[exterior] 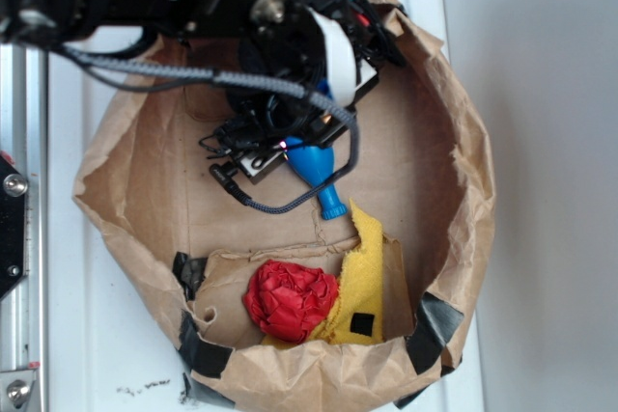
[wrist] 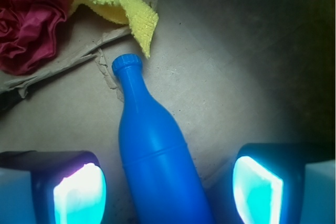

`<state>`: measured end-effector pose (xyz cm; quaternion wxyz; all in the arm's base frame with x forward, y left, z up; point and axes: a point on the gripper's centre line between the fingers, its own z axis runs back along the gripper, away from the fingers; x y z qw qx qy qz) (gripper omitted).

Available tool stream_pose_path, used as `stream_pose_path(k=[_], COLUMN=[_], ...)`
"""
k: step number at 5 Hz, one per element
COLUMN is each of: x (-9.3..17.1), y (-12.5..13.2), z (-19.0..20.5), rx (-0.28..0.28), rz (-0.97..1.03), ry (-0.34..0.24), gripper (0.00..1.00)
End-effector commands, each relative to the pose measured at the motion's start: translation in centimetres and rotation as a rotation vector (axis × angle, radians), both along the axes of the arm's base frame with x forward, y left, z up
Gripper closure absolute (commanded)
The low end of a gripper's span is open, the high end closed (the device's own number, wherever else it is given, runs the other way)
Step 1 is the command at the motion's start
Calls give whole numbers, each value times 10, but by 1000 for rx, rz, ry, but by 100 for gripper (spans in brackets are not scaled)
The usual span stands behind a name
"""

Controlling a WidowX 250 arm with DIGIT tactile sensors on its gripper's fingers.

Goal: Grab the blue bottle.

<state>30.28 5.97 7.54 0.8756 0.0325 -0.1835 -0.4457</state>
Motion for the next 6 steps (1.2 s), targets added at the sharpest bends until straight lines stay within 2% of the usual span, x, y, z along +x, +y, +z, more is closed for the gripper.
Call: stream_pose_path(k=[1, 2, 3, 4, 5, 6], x=[1, 0, 2, 5, 9, 11], y=[-14, -14, -14, -13, -14, -11], z=[-6, -17, -23, -22, -22, -1], rx=[39, 63, 58, 40, 40, 6], rz=[-27, -37, -29, 2, 19, 51], ry=[-7, 5, 13, 6, -12, -3], gripper=[0, 0, 9, 100, 100, 100])
